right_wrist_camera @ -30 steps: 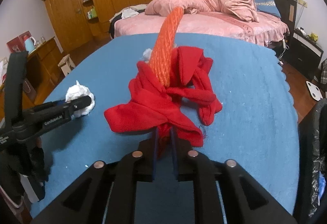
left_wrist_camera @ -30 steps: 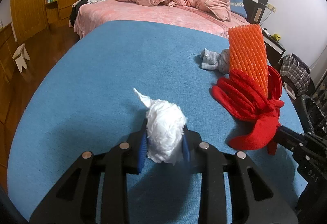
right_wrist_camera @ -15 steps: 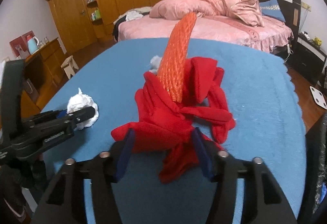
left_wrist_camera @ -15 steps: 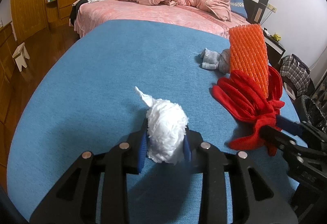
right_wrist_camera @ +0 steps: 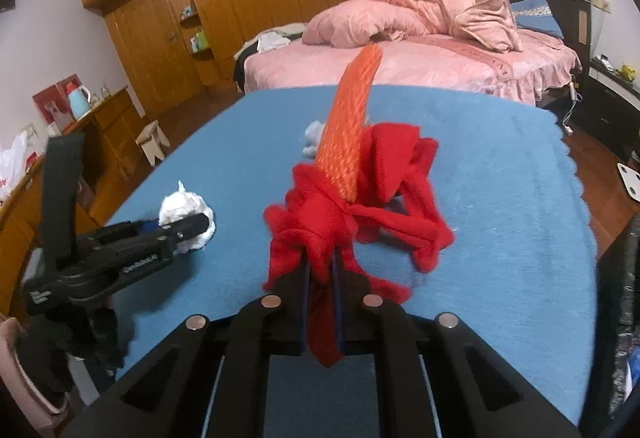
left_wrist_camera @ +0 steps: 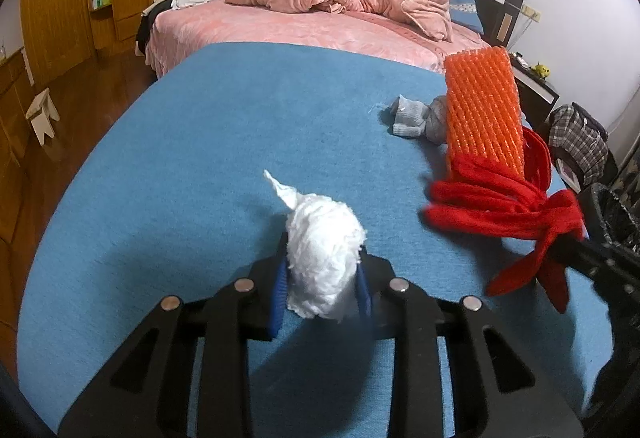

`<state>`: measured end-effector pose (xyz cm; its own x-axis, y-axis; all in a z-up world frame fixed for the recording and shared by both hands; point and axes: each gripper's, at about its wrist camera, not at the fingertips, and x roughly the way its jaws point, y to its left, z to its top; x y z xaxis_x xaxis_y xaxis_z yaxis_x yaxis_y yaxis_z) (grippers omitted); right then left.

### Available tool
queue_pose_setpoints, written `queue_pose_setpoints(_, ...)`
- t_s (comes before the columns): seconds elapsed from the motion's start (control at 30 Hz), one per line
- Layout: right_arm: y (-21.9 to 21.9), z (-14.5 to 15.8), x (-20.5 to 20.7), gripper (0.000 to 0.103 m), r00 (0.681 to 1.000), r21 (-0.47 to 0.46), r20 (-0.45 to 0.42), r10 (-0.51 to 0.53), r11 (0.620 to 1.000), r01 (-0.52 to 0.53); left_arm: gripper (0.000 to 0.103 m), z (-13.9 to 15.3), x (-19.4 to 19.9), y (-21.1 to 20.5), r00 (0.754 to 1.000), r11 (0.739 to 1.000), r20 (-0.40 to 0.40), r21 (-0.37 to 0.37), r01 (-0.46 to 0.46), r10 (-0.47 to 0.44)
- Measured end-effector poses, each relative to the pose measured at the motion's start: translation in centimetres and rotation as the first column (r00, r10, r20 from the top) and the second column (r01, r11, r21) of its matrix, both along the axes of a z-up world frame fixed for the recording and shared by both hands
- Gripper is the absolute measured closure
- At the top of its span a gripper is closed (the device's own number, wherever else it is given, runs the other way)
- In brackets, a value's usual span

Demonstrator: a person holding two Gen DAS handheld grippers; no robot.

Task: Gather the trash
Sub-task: 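Grasp the red cloth with the right tool while the left tool holds the tissue, then carry both items over the bin and open both tools to drop them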

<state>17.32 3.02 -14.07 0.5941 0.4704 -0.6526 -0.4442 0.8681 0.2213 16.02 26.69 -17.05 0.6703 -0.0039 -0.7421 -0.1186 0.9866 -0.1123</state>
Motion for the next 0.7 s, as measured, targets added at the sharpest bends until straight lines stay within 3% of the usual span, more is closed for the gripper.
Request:
queue_pose_setpoints(0.37,-3.6,2.6,-0.6,0.093,0.998,0.032,0.027,-0.062,0.998,0.061,0.079,1.6,-1.3,-3.0,0.999,0.999,0.04,-0.021,0.036,-0.036)
queue_pose_setpoints(0.7,-8.4,5.8,-2.2,0.093,0.988,0.059,0.077,-0.134,0.99,0.13,0.079,5.2,-3.0,-9.8,0.985,0.989,0.102,-0.017,0.145,-0.142)
